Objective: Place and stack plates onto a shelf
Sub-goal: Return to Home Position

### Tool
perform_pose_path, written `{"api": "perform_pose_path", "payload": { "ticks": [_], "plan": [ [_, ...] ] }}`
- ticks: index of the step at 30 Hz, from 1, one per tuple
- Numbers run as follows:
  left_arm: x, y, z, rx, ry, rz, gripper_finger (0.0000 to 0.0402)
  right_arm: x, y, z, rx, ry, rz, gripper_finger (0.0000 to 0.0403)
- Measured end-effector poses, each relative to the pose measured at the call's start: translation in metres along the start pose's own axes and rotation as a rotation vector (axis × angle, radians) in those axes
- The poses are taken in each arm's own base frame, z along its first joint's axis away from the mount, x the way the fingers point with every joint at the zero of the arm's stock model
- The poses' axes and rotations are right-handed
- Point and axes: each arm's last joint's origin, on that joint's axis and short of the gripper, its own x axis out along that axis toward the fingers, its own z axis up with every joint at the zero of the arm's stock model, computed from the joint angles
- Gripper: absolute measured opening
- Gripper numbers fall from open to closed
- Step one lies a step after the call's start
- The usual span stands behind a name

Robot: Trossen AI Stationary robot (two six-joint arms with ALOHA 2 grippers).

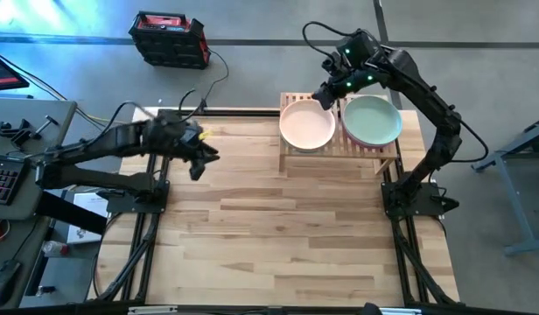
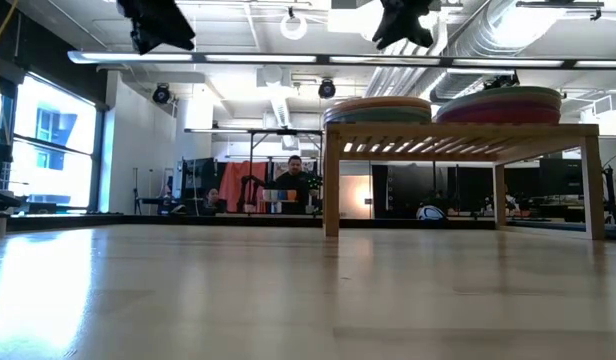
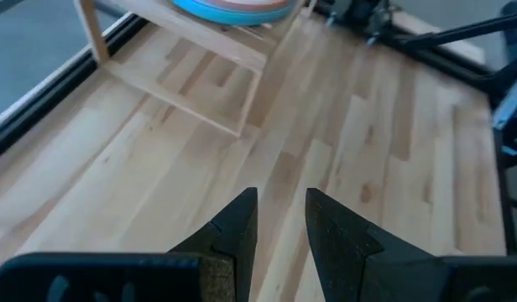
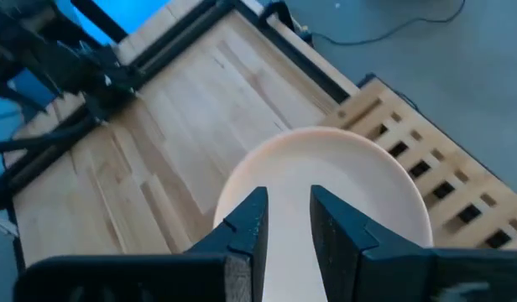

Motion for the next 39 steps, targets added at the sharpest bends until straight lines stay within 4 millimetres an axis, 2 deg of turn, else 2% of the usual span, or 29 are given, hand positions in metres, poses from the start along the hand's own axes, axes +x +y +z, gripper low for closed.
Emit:
{"api": "perform_pose_path", "payload": {
  "ticks": [8,12,23,30,39],
  "plan": [
    [-0.001,0.004,-0.061,-0.013,-0.101,-0.11,0.009,0.001,0.006,0.008,0.076,-0.08,0.031,0.0069],
    [-0.004,0.006,-0.082,0.009,-0.144,-0.213,0.009,0.001,0.006,0.009,0.139,-0.09,0.035,0.0069],
    [-0.017,0.013,-0.121,0.06,-0.292,-0.346,0.009,0.003,0.015,0.008,0.192,-0.086,0.064,0.0069],
    [-0.009,0.02,-0.144,0.068,-0.367,-0.383,0.009,0.006,0.031,0.009,0.183,-0.105,0.114,0.0069],
    [0.003,0.02,-0.158,0.072,-0.442,-0.499,0.009,0.009,0.049,0.008,0.143,-0.117,0.164,0.0069]
  ]
}}
